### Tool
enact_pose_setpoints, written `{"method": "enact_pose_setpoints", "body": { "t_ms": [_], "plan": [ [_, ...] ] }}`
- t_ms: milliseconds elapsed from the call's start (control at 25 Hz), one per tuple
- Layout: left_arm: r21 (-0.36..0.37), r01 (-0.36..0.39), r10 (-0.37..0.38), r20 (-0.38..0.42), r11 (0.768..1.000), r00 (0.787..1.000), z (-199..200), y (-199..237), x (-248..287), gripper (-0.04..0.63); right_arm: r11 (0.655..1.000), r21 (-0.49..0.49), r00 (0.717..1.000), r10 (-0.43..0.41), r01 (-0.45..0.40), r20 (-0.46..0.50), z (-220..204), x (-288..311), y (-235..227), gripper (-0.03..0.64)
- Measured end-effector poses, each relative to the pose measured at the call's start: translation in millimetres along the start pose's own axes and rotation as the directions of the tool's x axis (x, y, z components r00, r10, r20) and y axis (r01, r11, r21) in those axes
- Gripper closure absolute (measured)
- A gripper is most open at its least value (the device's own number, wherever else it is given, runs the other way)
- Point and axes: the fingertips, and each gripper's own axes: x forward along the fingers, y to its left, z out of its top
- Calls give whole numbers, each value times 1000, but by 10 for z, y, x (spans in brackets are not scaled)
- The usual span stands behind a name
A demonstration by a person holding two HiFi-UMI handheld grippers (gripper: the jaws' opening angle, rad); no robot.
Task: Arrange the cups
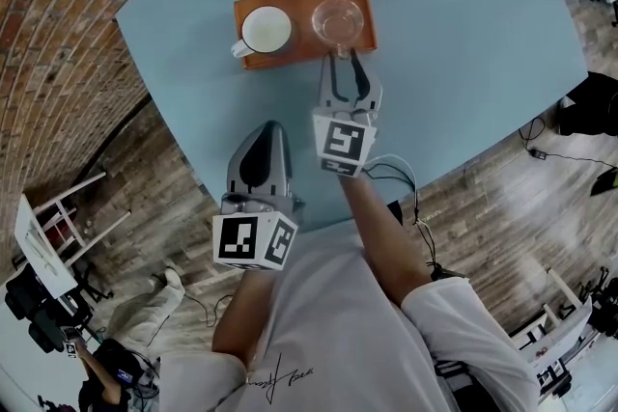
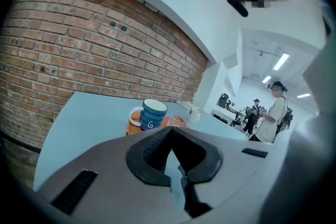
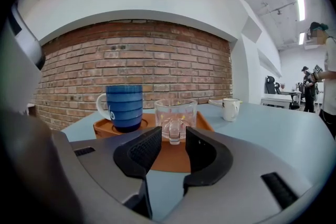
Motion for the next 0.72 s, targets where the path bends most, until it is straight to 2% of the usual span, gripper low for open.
{"method": "enact_pose_setpoints", "body": {
  "t_ms": [400, 720],
  "plan": [
    [-3, 4, -4, 17, 1000, 1000, 13, -46, -23, 586, 1000, -19, 1000, 15, -15, -3, 50, -161, -112, 491],
    [-7, 15, -14, 61, 1000, 998, 83, -130, -25, 586, 993, -41, 994, 112, -112, -18, 86, -357, -77, 491]
  ]
}}
